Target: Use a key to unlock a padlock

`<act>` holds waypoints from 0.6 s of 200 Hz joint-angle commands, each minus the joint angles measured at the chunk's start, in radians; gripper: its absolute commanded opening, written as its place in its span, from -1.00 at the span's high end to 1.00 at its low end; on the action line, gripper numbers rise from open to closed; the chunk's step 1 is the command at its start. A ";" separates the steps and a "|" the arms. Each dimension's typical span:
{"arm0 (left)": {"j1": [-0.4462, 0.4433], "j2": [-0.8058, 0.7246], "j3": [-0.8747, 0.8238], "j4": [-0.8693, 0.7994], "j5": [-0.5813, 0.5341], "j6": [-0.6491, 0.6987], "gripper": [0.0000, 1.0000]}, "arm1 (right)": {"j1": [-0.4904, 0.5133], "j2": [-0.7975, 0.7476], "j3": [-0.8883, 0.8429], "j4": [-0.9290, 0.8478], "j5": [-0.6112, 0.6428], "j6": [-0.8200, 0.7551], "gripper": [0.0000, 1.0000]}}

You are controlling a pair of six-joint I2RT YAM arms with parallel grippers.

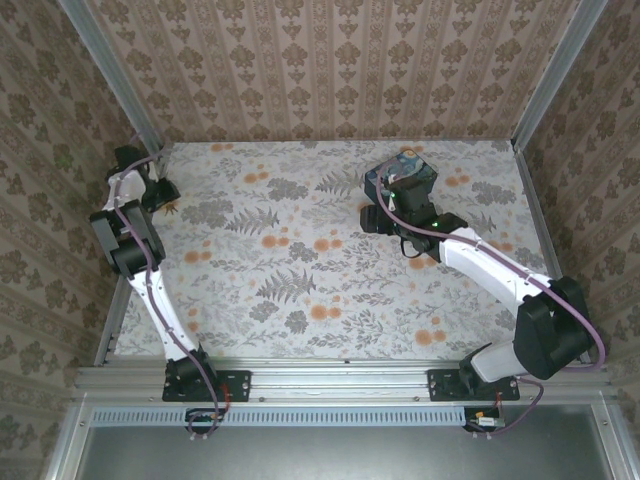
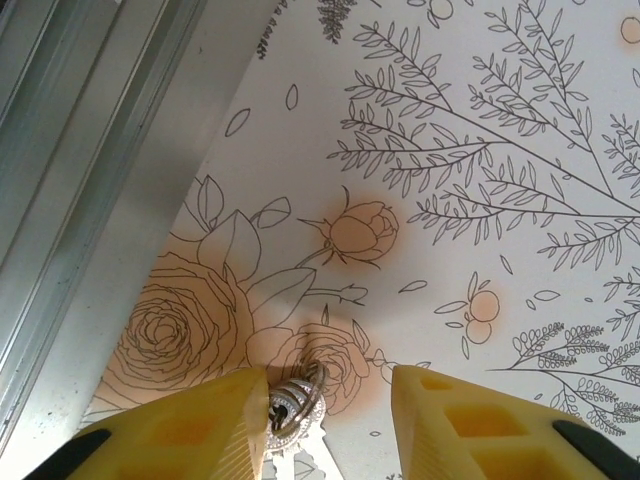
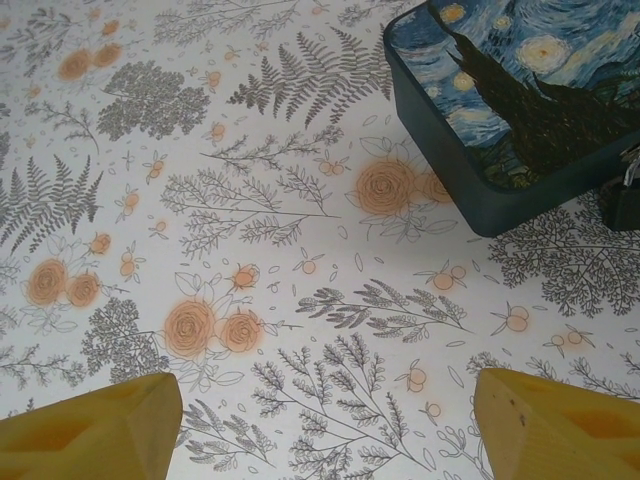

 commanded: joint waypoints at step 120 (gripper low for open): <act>-0.023 0.009 -0.001 -0.056 0.001 0.026 0.74 | 0.006 -0.012 0.029 -0.020 -0.020 0.010 -0.51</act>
